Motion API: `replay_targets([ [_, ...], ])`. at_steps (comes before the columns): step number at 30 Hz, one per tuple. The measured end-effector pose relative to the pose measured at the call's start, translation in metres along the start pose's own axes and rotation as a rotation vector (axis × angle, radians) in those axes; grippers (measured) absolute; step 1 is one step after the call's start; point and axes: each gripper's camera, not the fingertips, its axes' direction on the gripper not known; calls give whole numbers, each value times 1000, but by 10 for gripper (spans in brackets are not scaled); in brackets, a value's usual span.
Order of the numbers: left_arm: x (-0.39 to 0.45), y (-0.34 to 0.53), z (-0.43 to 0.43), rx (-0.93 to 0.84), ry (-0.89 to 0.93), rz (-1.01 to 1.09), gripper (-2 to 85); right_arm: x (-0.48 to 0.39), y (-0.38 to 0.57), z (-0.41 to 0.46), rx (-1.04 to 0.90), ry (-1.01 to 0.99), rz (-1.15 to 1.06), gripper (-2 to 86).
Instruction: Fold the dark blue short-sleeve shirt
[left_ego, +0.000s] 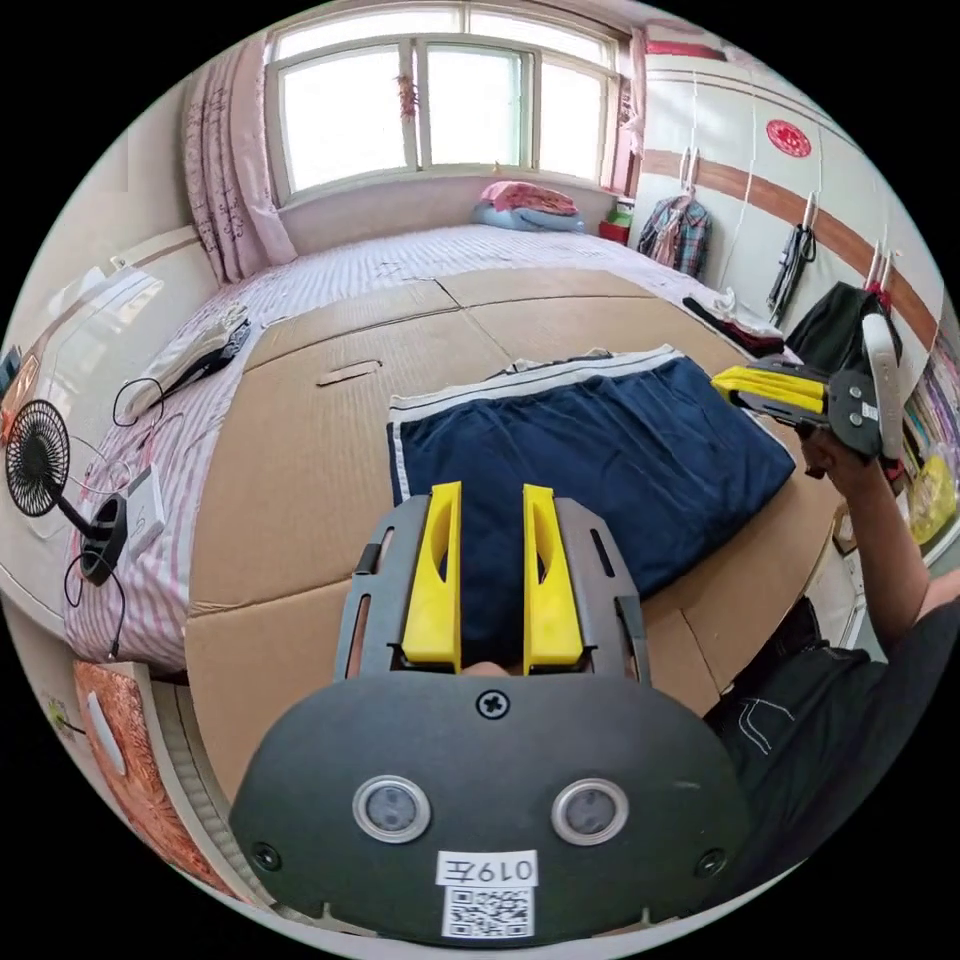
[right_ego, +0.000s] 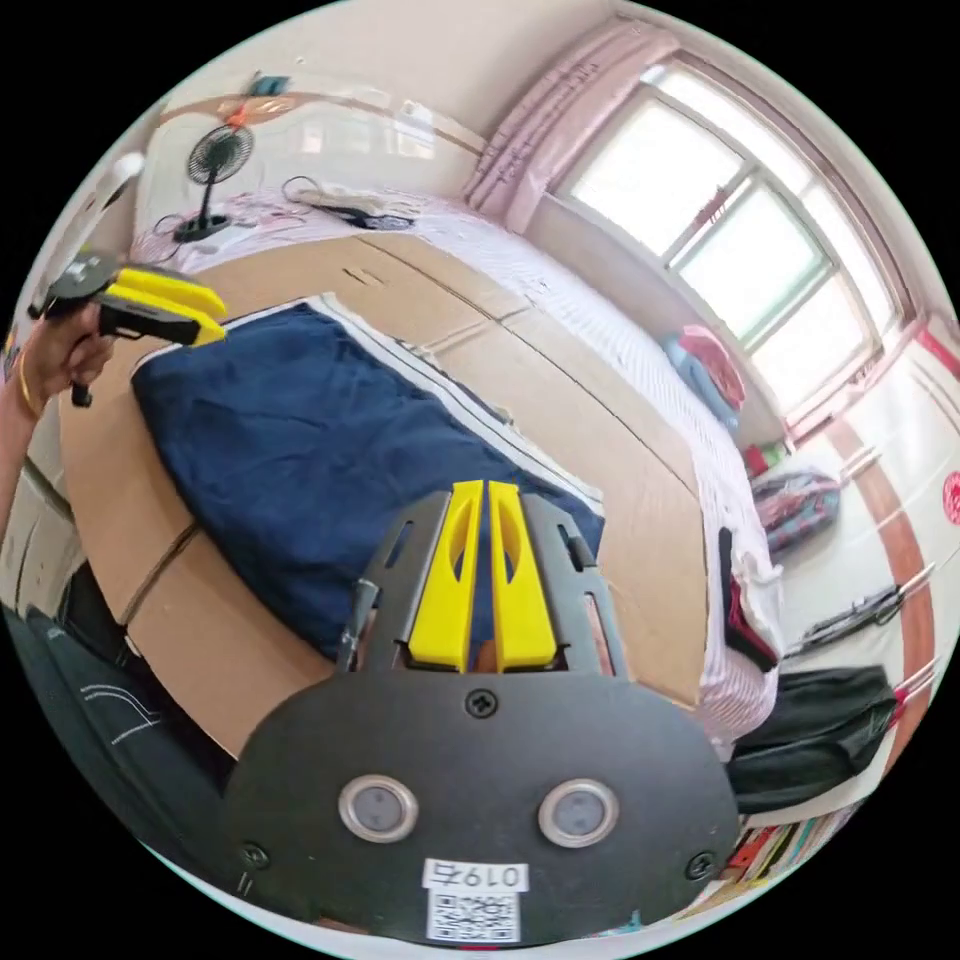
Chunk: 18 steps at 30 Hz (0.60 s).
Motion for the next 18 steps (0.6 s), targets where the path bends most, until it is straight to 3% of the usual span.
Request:
replay_targets([
  [3,-12,-15,5,-20,56,-15,83,71,12,33,-149,-133,158,3],
  [7,-32,-26,-1,-32,-57,-68,89,151,43,29,-66,-161,351,20],
  [14,-125,-36,-4,-50,154,-330,91,259,57,75,-142,-474,485,67],
  [18,-146,-33,1,-56,212,-407,77,271,57,96,-177,-529,499,75],
])
